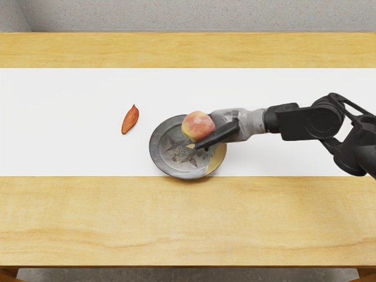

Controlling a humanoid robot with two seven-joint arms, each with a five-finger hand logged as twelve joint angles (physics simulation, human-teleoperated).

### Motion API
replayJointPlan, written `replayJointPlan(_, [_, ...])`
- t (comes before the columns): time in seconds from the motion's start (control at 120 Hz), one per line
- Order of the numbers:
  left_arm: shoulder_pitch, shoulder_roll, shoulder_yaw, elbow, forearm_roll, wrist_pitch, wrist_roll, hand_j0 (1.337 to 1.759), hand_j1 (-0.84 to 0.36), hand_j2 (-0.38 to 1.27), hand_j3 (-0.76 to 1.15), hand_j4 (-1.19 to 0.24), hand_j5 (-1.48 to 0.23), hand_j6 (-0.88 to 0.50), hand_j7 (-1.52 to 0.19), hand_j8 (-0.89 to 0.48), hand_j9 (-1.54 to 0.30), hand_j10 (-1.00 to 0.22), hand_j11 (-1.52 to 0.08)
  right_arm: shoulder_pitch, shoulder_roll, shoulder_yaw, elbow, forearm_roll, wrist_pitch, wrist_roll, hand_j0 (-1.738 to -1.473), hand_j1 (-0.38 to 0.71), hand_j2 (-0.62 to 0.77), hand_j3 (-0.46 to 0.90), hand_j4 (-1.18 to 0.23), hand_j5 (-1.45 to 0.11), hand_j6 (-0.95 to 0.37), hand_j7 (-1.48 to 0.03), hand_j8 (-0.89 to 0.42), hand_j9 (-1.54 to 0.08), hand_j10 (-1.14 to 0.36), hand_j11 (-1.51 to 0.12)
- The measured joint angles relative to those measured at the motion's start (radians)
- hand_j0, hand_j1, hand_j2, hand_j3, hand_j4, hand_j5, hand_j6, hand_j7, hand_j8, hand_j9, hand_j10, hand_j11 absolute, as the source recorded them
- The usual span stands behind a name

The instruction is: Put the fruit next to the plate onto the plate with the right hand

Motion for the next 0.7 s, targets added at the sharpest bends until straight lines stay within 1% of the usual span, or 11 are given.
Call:
replayJointPlan(0.025, [0.0,0.0,0.0,0.0,0.0,0.0,0.0,1.658,0.35,0.0,0.0,0.0,0.0,0.0,0.0,0.0,0.0,0.0,0.0,0.002,0.002,-0.002,-0.002,0.001,0.0,0.0,-1.633,0.35,0.06,0.0,-0.16,-1.17,-0.25,-1.12,-0.58,-1.17,-0.84,-1.17])
replayJointPlan(0.067, [0.0,0.0,0.0,0.0,0.0,0.0,0.0,1.658,0.35,0.0,0.0,0.0,0.0,0.0,0.0,0.0,0.0,0.0,0.0,0.004,0.005,-0.005,-0.005,0.0,0.001,0.0,-1.637,0.3,0.03,0.0,-0.19,-1.06,-0.27,-1.02,-0.55,-1.05,-0.76,-1.05])
replayJointPlan(0.142, [0.001,0.0,0.0,0.0,0.0,0.0,0.0,1.658,0.35,0.0,0.0,0.0,0.0,0.0,0.0,0.0,0.0,0.0,0.0,0.01,0.005,-0.009,-0.008,-0.003,0.002,0.001,-1.644,0.15,0.02,0.0,-0.17,-0.78,-0.23,-0.75,-0.42,-0.78,-0.57,-0.78])
replayJointPlan(0.192, [0.0,0.0,0.0,0.0,0.0,0.0,0.0,1.658,0.35,0.0,0.0,0.0,0.0,0.0,0.0,0.0,0.0,0.0,0.0,0.016,0.005,-0.01,-0.008,-0.004,0.003,0.001,-1.647,0.05,0.01,0.0,-0.14,-0.63,-0.19,-0.6,-0.34,-0.62,-0.45,-0.62])
replayJointPlan(0.267, [0.001,0.0,0.0,0.0,0.0,0.0,0.0,1.658,0.35,0.0,0.0,0.0,0.0,0.0,0.0,0.0,0.0,0.0,0.0,0.026,0.001,-0.011,-0.008,-0.005,0.004,0.001,-1.65,-0.06,0.01,0.0,-0.11,-0.45,-0.14,-0.43,-0.21,-0.44,-0.32,-0.44])
replayJointPlan(0.333, [0.0,0.0,0.0,0.0,0.0,0.0,0.0,1.658,0.35,0.0,0.0,0.0,0.0,0.0,0.0,0.0,0.0,0.0,0.0,0.031,-0.021,-0.009,-0.005,-0.002,0.004,0.001,-1.652,-0.14,0.0,0.0,-0.08,-0.32,-0.1,-0.31,-0.15,-0.32,-0.23,-0.32])
replayJointPlan(0.4, [-0.001,0.0,0.0,0.0,0.0,0.0,0.0,1.658,0.35,0.0,0.0,0.0,0.0,0.0,0.0,0.0,0.0,0.0,0.0,0.033,-0.085,-0.003,0.008,0.002,0.004,0.001,-1.654,-0.2,0.0,0.0,-0.06,-0.23,-0.07,-0.23,-0.11,-0.23,-0.17,-0.23])
replayJointPlan(0.492, [0.0,0.0,0.0,0.0,0.0,0.0,0.0,1.658,0.35,0.0,0.0,0.0,0.0,0.0,0.0,0.0,0.0,0.0,0.0,0.018,-0.217,0.016,0.038,0.012,0.004,0.001,-1.655,-0.25,0.0,0.0,-0.04,-0.15,-0.05,-0.14,-0.07,-0.15,-0.11,-0.15])
replayJointPlan(0.625, [0.001,0.0,0.0,0.0,0.0,0.0,0.0,1.658,0.35,0.0,0.0,0.0,0.0,0.0,0.0,0.0,0.0,0.0,0.0,-0.045,-0.412,0.08,0.058,0.062,0.004,0.001,-1.657,-0.3,0.0,0.0,-0.02,-0.08,-0.02,-0.07,-0.04,-0.08,-0.05,-0.08])
replayJointPlan(0.7, [0.0,0.0,-0.001,0.0,0.0,0.0,0.0,1.658,0.35,0.0,0.0,0.0,0.0,0.0,0.0,0.0,0.0,0.0,0.0,-0.063,-0.48,0.095,0.063,0.087,0.004,0.001,-1.657,-0.31,0.0,0.0,-0.01,-0.05,-0.02,-0.05,-0.02,-0.05,-0.04,-0.05])
